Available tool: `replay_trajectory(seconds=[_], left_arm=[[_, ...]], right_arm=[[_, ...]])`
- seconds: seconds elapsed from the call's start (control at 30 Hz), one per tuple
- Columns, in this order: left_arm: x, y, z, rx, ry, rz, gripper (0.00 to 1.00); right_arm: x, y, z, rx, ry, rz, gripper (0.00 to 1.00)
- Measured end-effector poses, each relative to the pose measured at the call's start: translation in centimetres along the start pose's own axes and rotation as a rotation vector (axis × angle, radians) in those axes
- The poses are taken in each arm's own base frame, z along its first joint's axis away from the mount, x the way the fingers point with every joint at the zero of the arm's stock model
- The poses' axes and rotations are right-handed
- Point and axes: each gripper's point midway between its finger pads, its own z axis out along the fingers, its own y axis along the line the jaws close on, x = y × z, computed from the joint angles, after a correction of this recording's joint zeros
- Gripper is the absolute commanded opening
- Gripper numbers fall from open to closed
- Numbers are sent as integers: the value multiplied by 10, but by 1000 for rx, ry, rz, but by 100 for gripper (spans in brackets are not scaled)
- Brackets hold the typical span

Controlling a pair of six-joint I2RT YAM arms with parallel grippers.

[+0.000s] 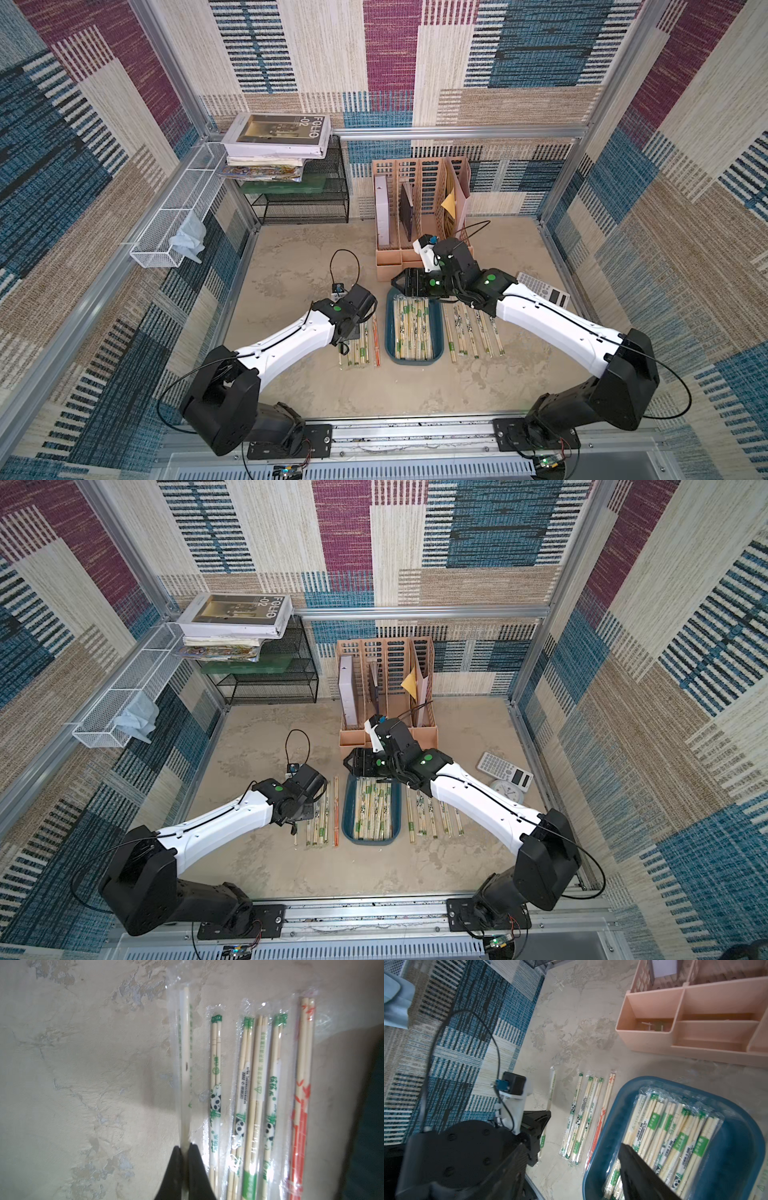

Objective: Take the paired disposable chopsticks out of the storage box
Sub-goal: Place the paired disposable chopsticks at the center of the board, then pick up the paired disposable chopsticks from the storage box.

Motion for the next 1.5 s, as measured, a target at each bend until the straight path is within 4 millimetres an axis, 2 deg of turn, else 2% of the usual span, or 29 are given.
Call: replay_trajectory(seconds=[0.23, 0.33, 0.5, 0.63, 0.83, 1.03, 1.3, 1.4, 1.5], left_arm=[[7, -9, 32, -46, 54, 24, 6], [10, -13, 43, -58, 70, 40, 9], [11, -14, 48, -53, 69, 38, 24], [10, -14, 46, -48, 63, 33, 31], [-1, -14, 33, -21, 27, 10, 37], [-22, -19, 4, 53, -31, -24, 40], [-34, -40, -24, 186, -48, -39, 41], [-33, -56, -30, 229, -39, -29, 41], [-34, -74, -38, 268, -35, -21, 41]], right_arm=[[-14, 25, -9, -104, -5, 9, 74], [-19, 33, -12, -139, -8, 16, 74], [-19, 43, -18, -191, -4, 21, 74], [-19, 46, -20, -218, -2, 28, 74], [-17, 49, -25, -248, -3, 26, 74], [-9, 51, -30, -278, 8, 28, 74], [-18, 53, -57, -263, -76, 8, 74], [-13, 36, -63, -198, -103, -2, 73], [-1, -3, -61, -74, -114, 13, 73]])
